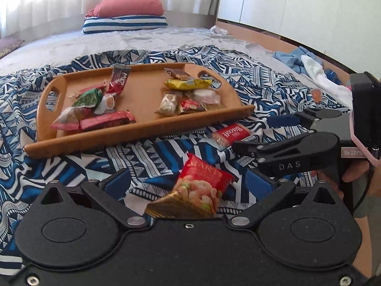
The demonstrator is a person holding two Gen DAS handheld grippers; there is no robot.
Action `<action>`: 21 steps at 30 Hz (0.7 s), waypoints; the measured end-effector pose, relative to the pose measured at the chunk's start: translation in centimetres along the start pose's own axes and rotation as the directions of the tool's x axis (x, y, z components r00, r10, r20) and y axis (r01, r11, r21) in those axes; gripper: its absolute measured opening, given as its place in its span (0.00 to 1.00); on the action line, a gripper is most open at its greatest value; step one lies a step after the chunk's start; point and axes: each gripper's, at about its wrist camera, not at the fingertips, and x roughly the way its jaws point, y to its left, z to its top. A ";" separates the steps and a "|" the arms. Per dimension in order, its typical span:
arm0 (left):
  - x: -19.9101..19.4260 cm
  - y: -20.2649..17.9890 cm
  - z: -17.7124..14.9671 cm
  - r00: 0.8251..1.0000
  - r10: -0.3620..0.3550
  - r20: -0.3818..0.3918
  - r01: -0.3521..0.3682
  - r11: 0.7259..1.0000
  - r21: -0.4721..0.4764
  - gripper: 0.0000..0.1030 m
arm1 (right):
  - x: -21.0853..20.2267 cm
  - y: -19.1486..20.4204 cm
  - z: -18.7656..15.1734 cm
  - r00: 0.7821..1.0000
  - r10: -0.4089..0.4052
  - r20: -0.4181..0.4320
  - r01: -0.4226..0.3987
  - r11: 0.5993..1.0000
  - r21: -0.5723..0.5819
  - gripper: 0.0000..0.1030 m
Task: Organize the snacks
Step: 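Grasp the red Martha nut bag with the left tool while the right tool grasps the Biscoff packet, then carry the Martha bag and Biscoff packet over the tray with both tools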
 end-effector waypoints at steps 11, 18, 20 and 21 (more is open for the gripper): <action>0.9 -1.1 -1.0 0.998 -0.038 -0.046 0.040 0.998 0.042 0.76 | 0.8 0.5 -0.3 1.000 0.002 -0.022 -0.003 1.000 -0.023 0.99; 1.1 -1.1 -1.3 0.998 -0.026 -0.057 0.029 0.998 0.048 0.48 | 1.0 0.5 -0.5 1.000 0.005 -0.028 -0.006 1.000 -0.021 1.00; 1.1 -0.9 -1.2 0.998 -0.034 -0.058 0.036 0.999 0.030 0.48 | 1.1 0.4 -0.6 1.000 0.007 -0.029 -0.008 1.000 -0.017 1.00; 1.1 -0.8 -1.2 0.998 -0.038 -0.058 0.039 0.999 0.023 0.48 | 1.2 0.4 -0.6 1.000 0.008 -0.029 -0.009 1.000 -0.015 1.00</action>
